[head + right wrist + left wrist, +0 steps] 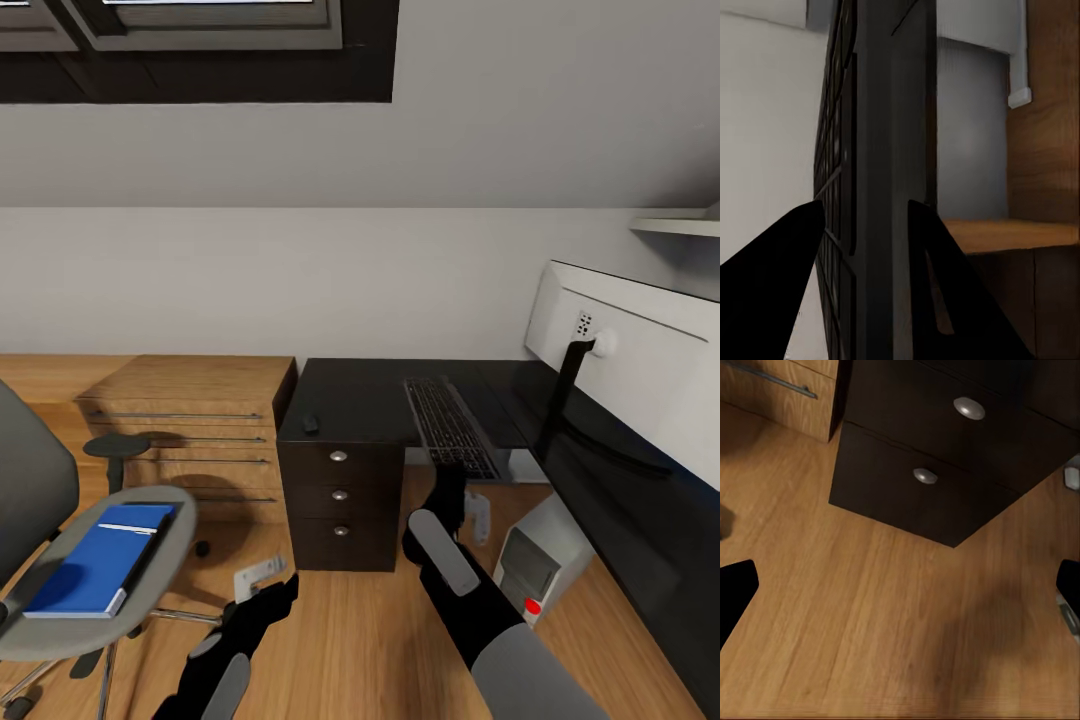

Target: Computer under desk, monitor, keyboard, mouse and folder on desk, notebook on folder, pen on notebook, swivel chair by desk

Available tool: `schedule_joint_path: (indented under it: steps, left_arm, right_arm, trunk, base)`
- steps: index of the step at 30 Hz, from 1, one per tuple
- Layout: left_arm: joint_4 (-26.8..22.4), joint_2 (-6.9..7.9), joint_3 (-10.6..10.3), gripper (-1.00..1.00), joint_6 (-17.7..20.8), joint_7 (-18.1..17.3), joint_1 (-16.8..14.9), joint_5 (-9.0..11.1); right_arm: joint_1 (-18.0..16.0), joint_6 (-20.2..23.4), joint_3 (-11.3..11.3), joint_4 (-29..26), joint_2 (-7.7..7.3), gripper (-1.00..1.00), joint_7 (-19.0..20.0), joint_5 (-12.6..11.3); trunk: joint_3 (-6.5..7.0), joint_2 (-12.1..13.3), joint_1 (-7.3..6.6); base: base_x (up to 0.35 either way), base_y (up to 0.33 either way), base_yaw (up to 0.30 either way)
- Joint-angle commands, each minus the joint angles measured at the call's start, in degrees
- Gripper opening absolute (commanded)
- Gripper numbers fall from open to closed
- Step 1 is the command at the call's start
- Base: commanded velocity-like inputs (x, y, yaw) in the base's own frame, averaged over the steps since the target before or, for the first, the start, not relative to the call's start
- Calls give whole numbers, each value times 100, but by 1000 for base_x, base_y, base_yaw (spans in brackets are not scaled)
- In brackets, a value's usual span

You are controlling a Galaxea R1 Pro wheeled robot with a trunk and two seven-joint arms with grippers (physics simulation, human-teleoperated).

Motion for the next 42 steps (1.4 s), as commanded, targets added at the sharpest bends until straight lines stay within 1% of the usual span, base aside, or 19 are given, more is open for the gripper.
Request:
schedule_joint_path:
  steps: [1, 4, 7, 10, 14, 15, 17, 18, 19, 20, 21, 24, 27, 33, 39, 42]
  left_arm:
    - [-12, 3, -11, 100, 14, 48, 4, 59]
    - [-16, 5, -18, 100, 14, 49, 13, 57]
    - [-16, 5, -36, 100, 18, 44, 21, 52]
    - [-12, 5, -119, 100, 21, 42, 24, 53]
    - [5, 5, -303, 100, 23, 41, 88, 60]
    - [8, 5, -411, 100, 18, 41, 103, 62]
    - [9, 5, -500, 100, 7, 44, 149, 62]
    - [-55, 5, -574, 100, -28, 48, 271, 57]
    - [-144, 5, -595, 100, -68, 49, 358, 56]
    - [-204, 5, -604, 100, -90, 49, 405, 56]
    - [-421, 5, -620, 100, -150, 49, 568, 55]
    - [-840, 6, -633, 100, -198, 50, 882, 53]
    - [-1030, 11, -636, 100, -214, 50, 1002, 48]
    - [-1140, 18, -637, 100, -215, 55, 1056, 40]
    - [-1182, 37, -622, 100, -204, 59, 1062, 37]
    - [-1185, 33, -620, 100, -179, 59, 1062, 40]
  right_arm:
    - [-6, -47, 8, -3, 0, -100, -38, -56]
    - [-6, -93, 4, -8, 0, -100, -36, -161]
    - [-6, -96, 3, -13, 0, -100, -38, -191]
    - [-7, -92, 3, -12, 0, -100, -36, -202]
    - [-7, -78, 3, -3, 0, -100, -35, -210]
    - [-9, -75, -3, -3, 0, -100, -35, -209]
    - [-10, -74, -9, -2, 0, -100, -33, -204]
    - [-10, -73, -12, -7, 0, -100, -29, -194]
    - [-10, -73, -13, -9, 0, -100, -28, -188]
    - [-10, -73, -13, -9, 0, -100, -27, -185]
    - [-10, -75, -14, -10, 0, -100, -26, -179]
    - [-10, -80, -17, -11, 0, -100, -22, -174]
    - [-10, -88, -19, -8, 0, -100, 44, -172]
    - [-10, -90, -35, -3, 0, -100, 250, -181]
    - [-10, -84, -139, 2, 0, -100, 287, -196]
    - [-10, -82, -153, 6, 0, -100, 290, -196]
  trunk:
    - [-6, -4, 0]
    - [-6, -4, 0]
    - [-6, -4, 0]
    - [-6, -4, 0]
    - [-6, -4, 0]
    - [-6, -4, 0]
    - [-6, -4, 0]
    - [-6, -4, 0]
    - [-6, -4, 0]
    - [-6, -4, 0]
    - [-6, -4, 0]
    - [-6, -4, 0]
    - [-6, -4, 0]
    - [-6, -4, 0]
    - [-6, -4, 0]
    - [-6, -4, 0]
  base:
    - [0, 0, 0]
    - [0, 0, 0]
    - [7, 0, 0]
    - [175, 0, 0]
    - [297, 0, 0]
    - [325, 0, 0]
    - [326, 0, 0]
    - [326, 0, 0]
    - [323, 0, 0]
    - [321, 0, 0]
    - [310, 0, 0]
    - [304, 0, 0]
    - [305, 0, 0]
    - [318, 0, 0]
    - [309, -1, 0]
    - [76, -5, 0]
